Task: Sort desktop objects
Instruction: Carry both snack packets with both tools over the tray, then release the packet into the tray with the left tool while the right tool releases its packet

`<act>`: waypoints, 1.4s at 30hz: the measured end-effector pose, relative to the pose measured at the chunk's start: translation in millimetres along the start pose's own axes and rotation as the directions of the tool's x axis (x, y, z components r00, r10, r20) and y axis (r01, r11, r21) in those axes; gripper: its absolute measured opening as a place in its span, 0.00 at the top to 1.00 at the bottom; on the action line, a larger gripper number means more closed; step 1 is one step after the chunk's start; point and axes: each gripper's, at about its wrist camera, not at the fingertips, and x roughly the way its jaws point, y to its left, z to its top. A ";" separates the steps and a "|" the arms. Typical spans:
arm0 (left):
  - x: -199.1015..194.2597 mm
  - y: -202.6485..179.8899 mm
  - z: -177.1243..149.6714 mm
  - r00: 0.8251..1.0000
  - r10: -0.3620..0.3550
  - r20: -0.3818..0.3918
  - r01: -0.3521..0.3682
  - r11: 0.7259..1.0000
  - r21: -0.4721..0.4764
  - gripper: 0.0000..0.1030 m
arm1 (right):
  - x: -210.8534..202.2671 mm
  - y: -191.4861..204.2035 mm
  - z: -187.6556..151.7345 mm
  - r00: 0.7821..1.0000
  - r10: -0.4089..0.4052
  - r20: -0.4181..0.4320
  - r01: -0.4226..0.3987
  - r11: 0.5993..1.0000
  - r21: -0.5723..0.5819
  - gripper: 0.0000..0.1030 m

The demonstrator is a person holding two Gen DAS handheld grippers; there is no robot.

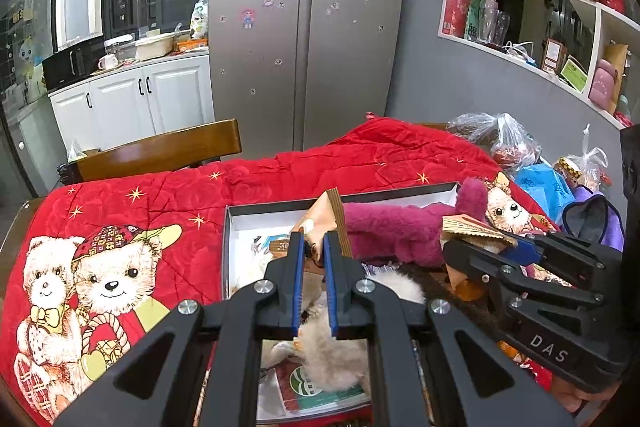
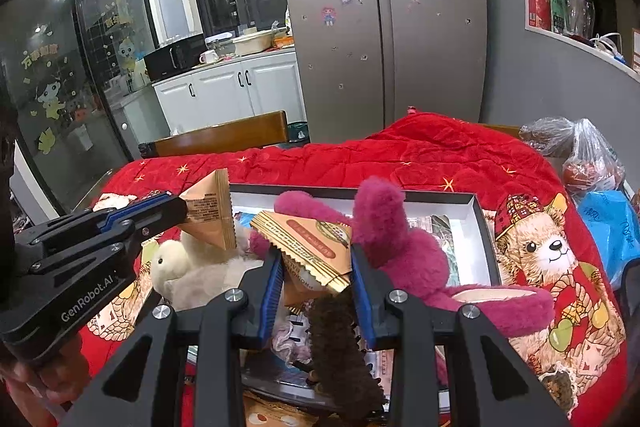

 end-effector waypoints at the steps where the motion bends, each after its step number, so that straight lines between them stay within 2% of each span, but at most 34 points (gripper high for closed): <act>1: 0.3 -0.1 0.0 1.000 -0.002 0.000 0.002 1.000 0.000 0.90 | -0.2 0.3 0.0 1.000 -0.001 0.002 0.001 1.000 -0.001 0.68; 8: 2.4 -1.5 -1.8 1.000 0.001 -0.011 -0.001 1.000 0.010 0.90 | 2.2 -0.7 0.7 1.000 0.022 -0.008 -0.022 1.000 0.006 0.68; 11: 1.2 -0.8 -0.5 1.000 -0.007 -0.013 0.007 1.000 0.008 0.85 | 0.1 -2.8 1.2 0.998 0.056 -0.004 -0.056 0.998 0.030 0.67; 12: 1.0 -1.0 -0.2 1.000 -0.007 -0.015 0.007 1.000 0.011 0.82 | -1.7 -4.2 1.9 0.997 0.081 0.003 -0.081 0.996 0.043 0.60; 13: 0.2 -2.0 0.0 1.000 -0.005 -0.014 0.005 1.000 0.016 0.78 | -3.3 -5.0 2.7 0.996 0.092 0.008 -0.092 0.994 0.052 0.45; 14: -0.9 -2.8 0.2 1.000 0.000 -0.009 0.000 1.000 0.020 0.64 | -6.4 -5.8 3.3 0.995 0.099 0.021 -0.100 0.993 0.059 0.39; 15: -2.5 -3.7 0.2 1.000 0.009 -0.001 -0.009 1.000 0.023 0.43 | -9.6 -6.5 3.9 0.993 0.107 0.040 -0.109 0.992 0.065 0.36; 17: -6.2 -3.7 0.4 0.999 0.028 0.022 -0.028 0.999 0.015 0.24 | -16.1 -9.4 6.0 0.990 0.122 0.065 -0.127 0.989 0.081 0.35; 18: -8.3 -3.1 1.2 0.999 0.033 0.034 -0.033 0.999 0.004 0.21 | -18.1 -10.7 7.1 0.991 0.120 0.066 -0.126 0.988 0.088 0.33; 29: -9.2 10.6 4.8 0.999 0.031 0.026 -0.029 0.998 -0.059 0.19 | -17.4 -20.0 10.0 0.992 0.109 0.056 -0.116 0.985 0.131 0.31; 40: -12.7 3.3 4.9 0.998 0.031 0.046 -0.030 0.999 -0.012 0.19 | -15.4 -15.5 10.3 0.994 0.105 0.043 -0.109 0.988 0.111 0.31; 42: -13.4 4.0 5.3 0.999 0.022 0.046 -0.021 1.000 -0.019 0.19 | -16.4 -15.1 11.0 0.994 0.101 0.040 -0.105 0.989 0.108 0.28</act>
